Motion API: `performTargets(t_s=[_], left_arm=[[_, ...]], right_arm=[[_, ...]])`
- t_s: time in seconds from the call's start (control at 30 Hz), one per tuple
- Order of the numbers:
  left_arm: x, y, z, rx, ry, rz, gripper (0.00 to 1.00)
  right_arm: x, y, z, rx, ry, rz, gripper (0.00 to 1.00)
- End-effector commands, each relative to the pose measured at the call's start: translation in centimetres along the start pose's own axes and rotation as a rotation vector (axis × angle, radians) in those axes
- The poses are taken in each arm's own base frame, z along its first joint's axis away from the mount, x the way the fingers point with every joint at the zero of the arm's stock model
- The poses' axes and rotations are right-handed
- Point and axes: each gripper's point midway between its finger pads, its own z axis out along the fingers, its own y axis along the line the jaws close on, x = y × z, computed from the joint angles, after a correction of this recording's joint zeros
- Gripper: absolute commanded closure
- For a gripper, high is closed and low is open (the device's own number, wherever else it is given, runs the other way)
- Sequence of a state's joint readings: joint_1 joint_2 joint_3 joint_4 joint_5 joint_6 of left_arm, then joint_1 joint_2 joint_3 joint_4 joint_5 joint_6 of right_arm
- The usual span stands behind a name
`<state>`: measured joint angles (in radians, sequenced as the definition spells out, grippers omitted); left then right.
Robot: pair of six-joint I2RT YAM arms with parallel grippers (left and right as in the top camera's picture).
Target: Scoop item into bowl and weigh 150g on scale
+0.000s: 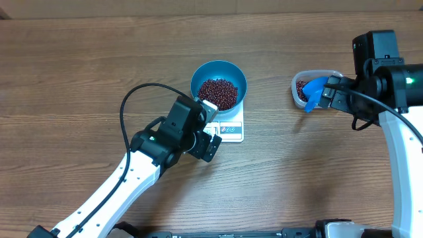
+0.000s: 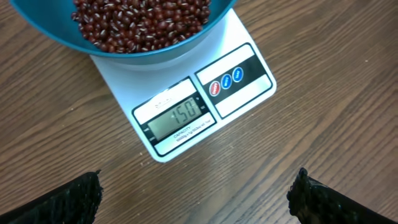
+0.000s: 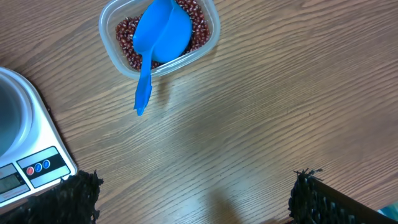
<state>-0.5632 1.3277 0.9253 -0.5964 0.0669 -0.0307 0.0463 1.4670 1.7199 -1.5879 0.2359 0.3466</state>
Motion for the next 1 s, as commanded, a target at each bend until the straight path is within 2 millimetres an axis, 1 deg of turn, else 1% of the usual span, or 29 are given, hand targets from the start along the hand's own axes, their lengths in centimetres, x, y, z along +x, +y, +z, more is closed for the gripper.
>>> performTargets(t_s=[0.0, 0.07, 0.2, 0.33, 0.43, 0.53, 0.6, 0.73, 0.8, 0.97], left_arm=[[-1.8, -0.3, -2.5, -0.027, -0.091, -0.019, 0.01], [-2.1, -0.3, -3.5, -0.044, -0.12, -0.012, 0.0], [-1.6, -0.1, -4.7, -0.057, -0.143, -0.012, 0.0], [-0.5, 0.2, -5.5, -0.066, -0.167, -0.013, 0.0], [0.7, 0.3, -6.1, -0.067, -0.2, -0.022, 0.0], [1.5, 0.3, -6.5, -0.061, -0.275, -0.029, 0.0], [2.1, 0.7, -7.0, -0.063, -0.351, -0.041, 0.01], [2.9, 2.0, -7.9, -0.083, -0.472, -0.074, 0.0], [3.3, 3.4, -8.8, -0.109, -0.548, -0.112, 0.0], [3.6, 5.4, -10.5, -0.156, -0.661, -0.163, 0.0]], right_arm=[[-0.6, -0.2, -1.0, -0.008, -0.043, 0.003, 0.0], [-0.6, -0.2, -1.0, -0.008, -0.043, 0.003, 0.0], [-0.6, -0.2, -1.0, -0.008, -0.043, 0.003, 0.0], [-0.6, -0.2, -1.0, -0.008, -0.043, 0.003, 0.0], [-0.6, -0.2, -1.0, -0.008, -0.043, 0.003, 0.0], [-0.6, -0.2, -1.0, -0.008, -0.043, 0.003, 0.0], [-0.6, -0.2, -1.0, -0.008, -0.043, 0.003, 0.0], [-0.6, -0.2, -1.0, -0.008, -0.043, 0.003, 0.0], [-0.6, -0.2, -1.0, -0.008, -0.043, 0.003, 0.0], [-0.6, -0.2, -1.0, -0.008, -0.043, 0.003, 0.0]])
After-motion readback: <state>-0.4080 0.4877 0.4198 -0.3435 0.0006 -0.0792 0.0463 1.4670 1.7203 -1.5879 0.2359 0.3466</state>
